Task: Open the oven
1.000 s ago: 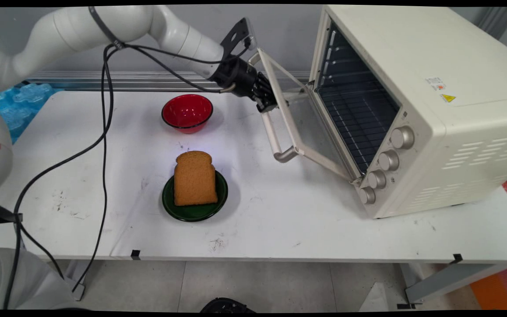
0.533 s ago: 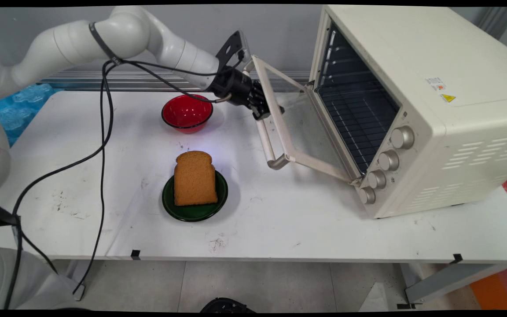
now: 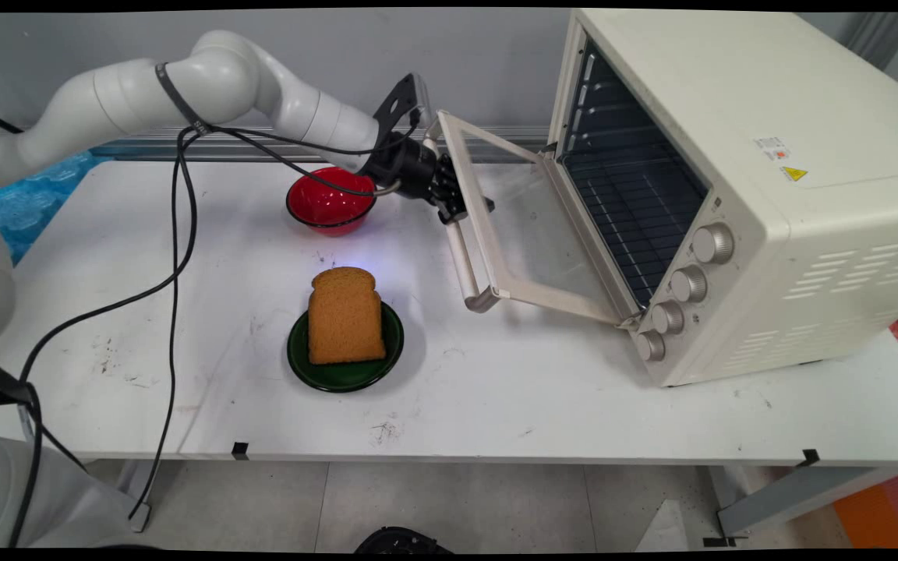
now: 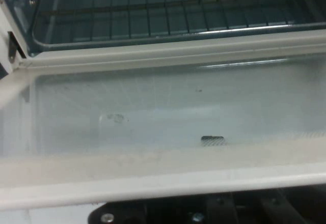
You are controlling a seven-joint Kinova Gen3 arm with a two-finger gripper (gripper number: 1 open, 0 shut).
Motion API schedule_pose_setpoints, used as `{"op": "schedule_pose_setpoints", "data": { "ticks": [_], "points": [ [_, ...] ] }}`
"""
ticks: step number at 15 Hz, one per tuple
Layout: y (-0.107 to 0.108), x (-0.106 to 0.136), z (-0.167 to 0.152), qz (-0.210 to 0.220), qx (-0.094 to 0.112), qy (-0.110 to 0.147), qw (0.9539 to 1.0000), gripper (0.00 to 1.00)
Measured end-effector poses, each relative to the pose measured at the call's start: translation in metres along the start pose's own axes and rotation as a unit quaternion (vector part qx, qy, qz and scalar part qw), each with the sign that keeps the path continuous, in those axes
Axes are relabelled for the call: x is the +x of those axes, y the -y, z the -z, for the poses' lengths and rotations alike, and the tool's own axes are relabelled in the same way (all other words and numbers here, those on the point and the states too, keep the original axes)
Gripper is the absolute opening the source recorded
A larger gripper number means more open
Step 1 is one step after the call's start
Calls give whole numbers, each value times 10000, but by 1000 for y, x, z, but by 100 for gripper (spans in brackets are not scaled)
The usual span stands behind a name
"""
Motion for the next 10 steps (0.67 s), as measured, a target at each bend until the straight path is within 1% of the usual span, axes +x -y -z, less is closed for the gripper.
{"op": "schedule_pose_setpoints", "data": {
  "ticks": [10],
  "points": [
    [1, -22, 13, -145, -8, -38, 9999, 0]
  ]
}}
